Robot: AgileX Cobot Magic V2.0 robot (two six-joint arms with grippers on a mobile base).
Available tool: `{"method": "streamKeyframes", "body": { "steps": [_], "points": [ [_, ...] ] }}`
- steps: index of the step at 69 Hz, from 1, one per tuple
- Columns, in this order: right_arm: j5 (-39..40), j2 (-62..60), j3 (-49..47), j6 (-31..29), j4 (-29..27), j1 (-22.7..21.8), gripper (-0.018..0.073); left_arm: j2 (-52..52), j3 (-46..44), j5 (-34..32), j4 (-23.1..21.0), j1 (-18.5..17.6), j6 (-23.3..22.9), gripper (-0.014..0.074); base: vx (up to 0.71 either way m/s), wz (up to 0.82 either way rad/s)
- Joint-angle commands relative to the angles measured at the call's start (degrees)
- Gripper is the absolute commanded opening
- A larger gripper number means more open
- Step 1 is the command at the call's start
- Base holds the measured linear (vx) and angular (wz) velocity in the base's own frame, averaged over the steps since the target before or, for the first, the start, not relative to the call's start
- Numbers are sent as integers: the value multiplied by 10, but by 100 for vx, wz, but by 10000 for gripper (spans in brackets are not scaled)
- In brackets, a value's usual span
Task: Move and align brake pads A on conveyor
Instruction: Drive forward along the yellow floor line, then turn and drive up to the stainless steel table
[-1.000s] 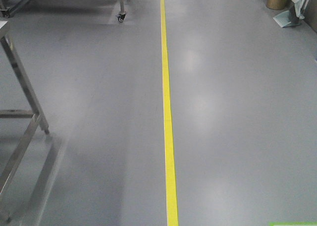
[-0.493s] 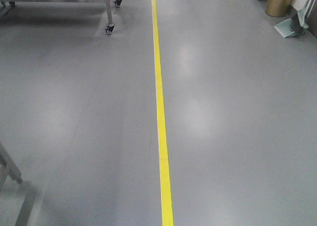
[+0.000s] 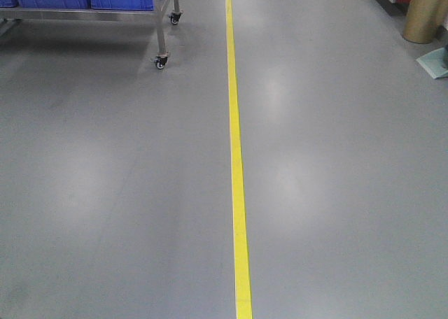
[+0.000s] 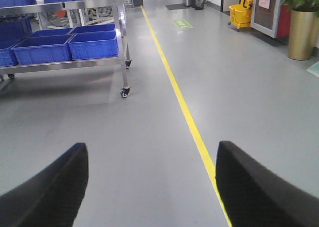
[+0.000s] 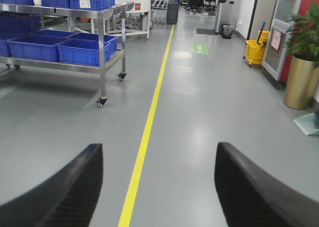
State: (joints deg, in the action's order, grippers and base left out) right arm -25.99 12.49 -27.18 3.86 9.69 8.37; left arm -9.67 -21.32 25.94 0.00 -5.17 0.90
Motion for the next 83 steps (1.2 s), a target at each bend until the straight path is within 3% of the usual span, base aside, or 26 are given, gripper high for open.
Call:
{"method": "streamKeyframes", "body": {
  "steps": [1, 29, 83],
  "points": [
    [41, 8, -15, -4, 5, -1, 473, -7, -14, -42, -6, -2, 0, 524, 56, 9],
    [41, 8, -15, -4, 5, -2, 473, -8, -14, -42, -5, -2, 0, 524, 50, 36],
    [40, 8, -15, -4, 5, -2, 473, -8, -14, -42, -6, -2, 0, 524, 33, 103]
  ]
}}
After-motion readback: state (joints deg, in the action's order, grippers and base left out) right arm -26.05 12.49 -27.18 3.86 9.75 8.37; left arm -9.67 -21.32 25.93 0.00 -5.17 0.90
